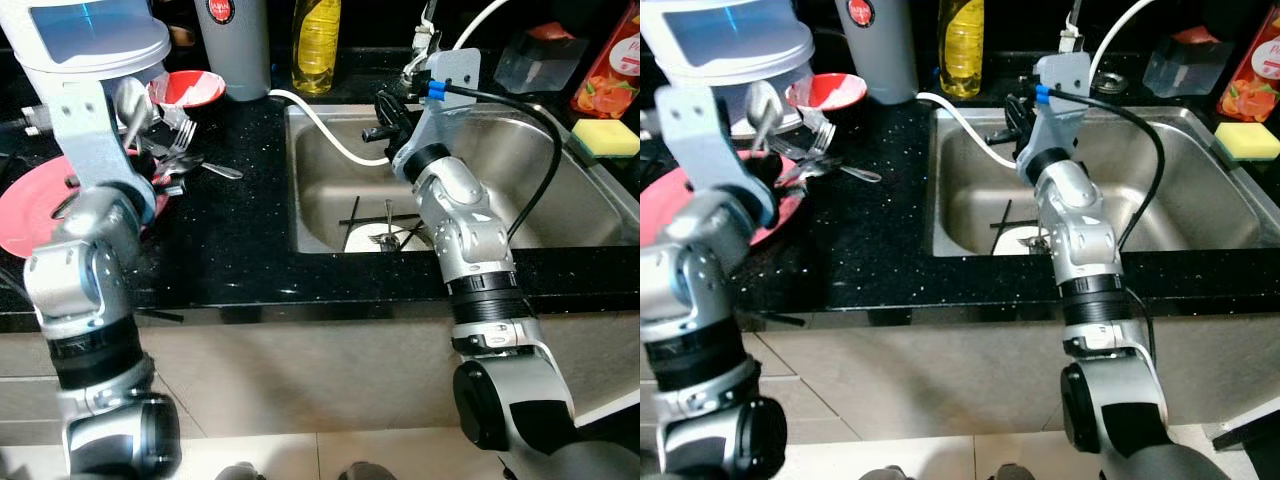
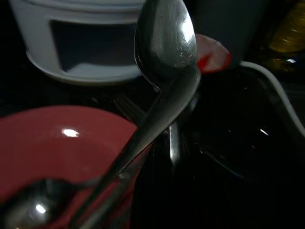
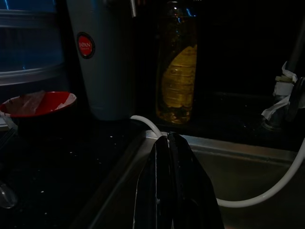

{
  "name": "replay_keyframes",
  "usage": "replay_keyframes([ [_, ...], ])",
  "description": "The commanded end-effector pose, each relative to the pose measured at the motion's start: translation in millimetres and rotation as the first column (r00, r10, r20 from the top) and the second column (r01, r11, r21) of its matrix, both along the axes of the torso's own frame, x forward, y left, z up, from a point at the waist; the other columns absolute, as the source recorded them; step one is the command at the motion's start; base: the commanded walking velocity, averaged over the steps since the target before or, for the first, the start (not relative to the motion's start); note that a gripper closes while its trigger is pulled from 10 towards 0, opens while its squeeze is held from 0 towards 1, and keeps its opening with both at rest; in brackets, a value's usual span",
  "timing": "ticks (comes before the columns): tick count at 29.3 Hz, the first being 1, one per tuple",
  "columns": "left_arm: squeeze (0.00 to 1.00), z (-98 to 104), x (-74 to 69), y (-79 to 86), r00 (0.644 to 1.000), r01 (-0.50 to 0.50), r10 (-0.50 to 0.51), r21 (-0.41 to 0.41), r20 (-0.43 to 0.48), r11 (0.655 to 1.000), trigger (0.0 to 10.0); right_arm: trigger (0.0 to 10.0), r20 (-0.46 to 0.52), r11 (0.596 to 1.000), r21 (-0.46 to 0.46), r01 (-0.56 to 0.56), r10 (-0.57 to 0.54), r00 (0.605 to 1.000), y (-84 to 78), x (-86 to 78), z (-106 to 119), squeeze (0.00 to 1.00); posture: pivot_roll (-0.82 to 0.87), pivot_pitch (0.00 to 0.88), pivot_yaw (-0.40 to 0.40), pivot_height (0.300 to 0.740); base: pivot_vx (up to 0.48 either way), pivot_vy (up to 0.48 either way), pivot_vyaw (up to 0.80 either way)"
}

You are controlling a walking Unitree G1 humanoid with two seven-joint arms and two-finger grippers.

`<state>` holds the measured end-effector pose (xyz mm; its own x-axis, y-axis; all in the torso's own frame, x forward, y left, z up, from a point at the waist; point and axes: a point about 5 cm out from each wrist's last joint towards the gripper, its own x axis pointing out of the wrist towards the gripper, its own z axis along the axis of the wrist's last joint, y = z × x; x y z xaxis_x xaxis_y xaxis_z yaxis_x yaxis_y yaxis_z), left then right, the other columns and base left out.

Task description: Kitchen organization

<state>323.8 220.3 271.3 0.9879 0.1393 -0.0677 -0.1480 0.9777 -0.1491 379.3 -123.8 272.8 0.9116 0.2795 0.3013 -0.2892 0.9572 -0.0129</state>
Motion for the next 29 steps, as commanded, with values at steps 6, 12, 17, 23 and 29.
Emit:
replay_keyframes([
  [6, 0.00, 23.8, 14.8, -6.8, 0.983, 0.125, -0.137, 0.103, 0.119, 0.987, 10.0, 10.0, 0.016, 1.000, -0.015, 0.024, -0.023, 1.000, -7.4, -3.5, 4.0, 0.00, 0.07, 0.016, 0.004, 0.740, 0.000, 0.000, 0.00],
  [12, 0.00, 47.9, 11.9, -45.0, 0.890, 0.347, -0.409, 0.282, 0.202, 0.894, 10.0, 10.0, 0.020, 0.999, -0.014, 0.042, -0.042, 0.999, -13.1, -3.0, 4.3, 0.00, 0.08, 0.011, 0.008, 0.740, 0.000, 0.000, 0.00],
  [17, 0.00, 17.9, 37.4, -76.3, 0.831, 0.537, -0.555, 0.206, 0.037, 0.818, 10.0, 10.0, 0.031, 0.999, 0.001, 0.049, -0.049, 0.998, -9.7, -5.9, 4.4, 0.00, 0.04, 0.009, 0.055, 0.740, 0.000, 0.000, 0.00],
  [23, 0.00, -24.8, 54.6, -111.3, 0.799, 0.600, -0.595, 0.034, -0.085, 0.800, 10.0, 10.0, 0.034, 0.994, 0.018, 0.112, -0.112, 0.993, -26.9, -12.1, 3.6, 0.00, 0.01, 0.018, 0.083, 0.740, 0.000, 0.000, 0.00],
  [29, 1.00, -43.4, 50.7, -152.7, 0.715, 0.695, -0.693, -0.011, -0.089, 0.719, 10.0, 10.0, 0.021, 0.992, 0.009, 0.129, -0.129, 0.991, -29.7, -13.5, -0.1, 0.00, 0.00, 0.025, 0.076, 0.740, 0.000, 0.000, 0.00],
])
